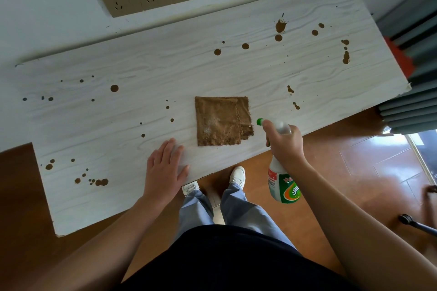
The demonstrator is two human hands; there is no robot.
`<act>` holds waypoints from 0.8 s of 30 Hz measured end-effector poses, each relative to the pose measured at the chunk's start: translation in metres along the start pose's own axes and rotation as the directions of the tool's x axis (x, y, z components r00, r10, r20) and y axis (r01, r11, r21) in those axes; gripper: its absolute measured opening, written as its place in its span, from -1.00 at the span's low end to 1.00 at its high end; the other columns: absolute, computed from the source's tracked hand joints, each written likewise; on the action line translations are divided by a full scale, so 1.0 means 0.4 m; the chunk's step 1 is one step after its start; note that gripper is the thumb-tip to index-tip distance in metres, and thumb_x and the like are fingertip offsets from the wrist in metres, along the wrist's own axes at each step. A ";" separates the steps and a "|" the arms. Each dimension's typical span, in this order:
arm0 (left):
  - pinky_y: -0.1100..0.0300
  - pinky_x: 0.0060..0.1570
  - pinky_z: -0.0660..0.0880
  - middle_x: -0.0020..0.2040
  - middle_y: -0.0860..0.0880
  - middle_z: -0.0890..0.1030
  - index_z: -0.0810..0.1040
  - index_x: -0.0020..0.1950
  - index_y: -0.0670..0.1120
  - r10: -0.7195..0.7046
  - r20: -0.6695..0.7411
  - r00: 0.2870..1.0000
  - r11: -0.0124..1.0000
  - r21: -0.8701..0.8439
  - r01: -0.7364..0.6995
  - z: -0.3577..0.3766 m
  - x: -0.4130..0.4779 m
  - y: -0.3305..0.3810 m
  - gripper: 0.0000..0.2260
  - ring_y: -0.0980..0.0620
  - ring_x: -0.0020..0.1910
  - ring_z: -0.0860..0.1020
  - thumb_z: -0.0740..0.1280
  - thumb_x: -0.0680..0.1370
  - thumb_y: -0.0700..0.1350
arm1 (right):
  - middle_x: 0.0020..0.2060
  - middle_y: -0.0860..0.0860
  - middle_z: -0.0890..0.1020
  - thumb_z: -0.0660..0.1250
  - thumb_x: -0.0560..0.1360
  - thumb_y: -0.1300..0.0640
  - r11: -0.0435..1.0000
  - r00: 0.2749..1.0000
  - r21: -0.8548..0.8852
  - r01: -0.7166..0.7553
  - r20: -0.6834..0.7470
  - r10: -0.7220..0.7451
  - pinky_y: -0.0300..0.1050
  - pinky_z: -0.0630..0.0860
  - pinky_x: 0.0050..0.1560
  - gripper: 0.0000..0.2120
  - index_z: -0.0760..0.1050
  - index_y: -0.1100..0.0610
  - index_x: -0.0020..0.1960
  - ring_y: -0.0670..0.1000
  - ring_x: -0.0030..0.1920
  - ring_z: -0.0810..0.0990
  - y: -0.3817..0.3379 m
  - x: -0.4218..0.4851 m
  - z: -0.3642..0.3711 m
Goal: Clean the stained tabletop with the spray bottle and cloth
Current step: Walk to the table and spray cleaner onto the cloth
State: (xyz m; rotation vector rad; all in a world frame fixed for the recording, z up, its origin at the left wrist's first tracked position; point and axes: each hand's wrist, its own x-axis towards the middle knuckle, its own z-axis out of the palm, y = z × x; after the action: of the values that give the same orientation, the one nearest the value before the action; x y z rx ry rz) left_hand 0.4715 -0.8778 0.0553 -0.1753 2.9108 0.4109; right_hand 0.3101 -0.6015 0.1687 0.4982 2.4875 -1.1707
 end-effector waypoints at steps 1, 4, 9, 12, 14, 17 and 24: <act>-0.17 0.40 0.38 0.56 -0.17 0.36 0.41 0.49 -0.10 0.004 -0.003 1.000 1.000 0.000 -0.004 0.000 0.000 -0.001 -0.47 -0.20 0.55 0.32 0.14 0.63 0.17 | -0.44 0.04 0.63 0.36 0.47 -0.23 1.000 1.000 0.011 -0.011 -0.015 0.011 -0.08 0.59 -0.33 -0.50 0.56 0.24 -0.26 0.00 -0.43 0.58 0.006 0.002 -0.003; -0.16 0.38 0.38 0.56 -0.17 0.37 0.42 0.48 -0.10 0.006 -0.013 1.000 1.000 0.005 -0.006 -0.002 0.001 -0.001 -0.47 -0.20 0.54 0.33 0.14 0.62 0.17 | -0.40 0.07 0.64 0.37 0.45 -0.25 0.999 0.998 0.031 -0.043 -0.037 0.044 -0.05 0.62 -0.29 -0.47 0.58 0.27 -0.19 0.01 -0.41 0.60 0.016 0.006 -0.009; -0.17 0.38 0.40 0.55 -0.18 0.38 0.43 0.48 -0.11 0.005 -0.018 1.000 1.000 0.008 -0.005 -0.002 -0.001 0.001 -0.47 -0.21 0.53 0.34 0.14 0.62 0.17 | -0.38 0.06 0.64 0.36 0.45 -0.24 0.998 0.998 0.051 -0.040 -0.048 0.042 -0.08 0.59 -0.31 -0.51 0.59 0.23 -0.20 0.00 -0.40 0.58 0.014 0.005 -0.010; -0.19 0.40 0.39 0.56 -0.18 0.37 0.42 0.49 -0.10 -0.005 -0.016 1.000 1.000 -0.001 0.005 -0.004 -0.002 0.003 -0.46 -0.21 0.54 0.33 0.13 0.62 0.18 | -0.36 0.10 0.63 0.36 0.45 -0.23 0.998 1.000 0.058 -0.021 -0.008 0.022 -0.02 0.60 -0.28 -0.56 0.61 0.17 -0.22 0.00 -0.39 0.57 0.001 0.011 -0.008; -0.18 0.41 0.39 0.56 -0.18 0.36 0.40 0.49 -0.10 -0.006 -0.008 1.000 1.000 0.001 0.006 -0.005 -0.001 0.004 -0.46 -0.20 0.55 0.33 0.12 0.62 0.19 | -0.29 0.17 0.65 0.37 0.43 -0.24 0.998 1.000 0.067 -0.012 0.009 0.011 -0.01 0.62 -0.30 -0.52 0.61 0.21 -0.20 0.00 -0.40 0.55 -0.009 0.015 -0.006; -0.17 0.43 0.37 0.58 -0.17 0.34 0.38 0.51 -0.09 -0.016 0.008 1.000 1.000 0.005 0.015 -0.006 0.000 0.005 -0.45 -0.19 0.56 0.31 0.10 0.62 0.20 | -0.25 0.23 0.66 0.37 0.41 -0.23 0.994 0.999 0.104 -0.013 0.031 0.010 -0.03 0.59 -0.32 -0.45 0.58 0.32 -0.16 0.02 -0.41 0.53 -0.026 0.023 0.001; -0.17 0.45 0.34 0.59 -0.16 0.31 0.37 0.51 -0.08 -0.029 0.024 0.999 1.000 0.006 0.028 -0.004 0.000 0.004 -0.44 -0.18 0.58 0.28 0.10 0.62 0.20 | -0.45 0.07 0.58 0.37 0.45 -0.19 0.996 0.999 0.090 0.028 0.044 -0.032 0.03 0.61 -0.28 -0.58 0.51 0.16 -0.31 0.01 -0.43 0.54 -0.055 0.034 0.021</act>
State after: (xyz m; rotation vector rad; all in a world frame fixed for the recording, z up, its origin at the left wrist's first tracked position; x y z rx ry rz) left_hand 0.4710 -0.8767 0.0571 -0.2094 2.8821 0.3971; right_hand 0.2897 -0.6192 0.1721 0.4540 2.4211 -1.2949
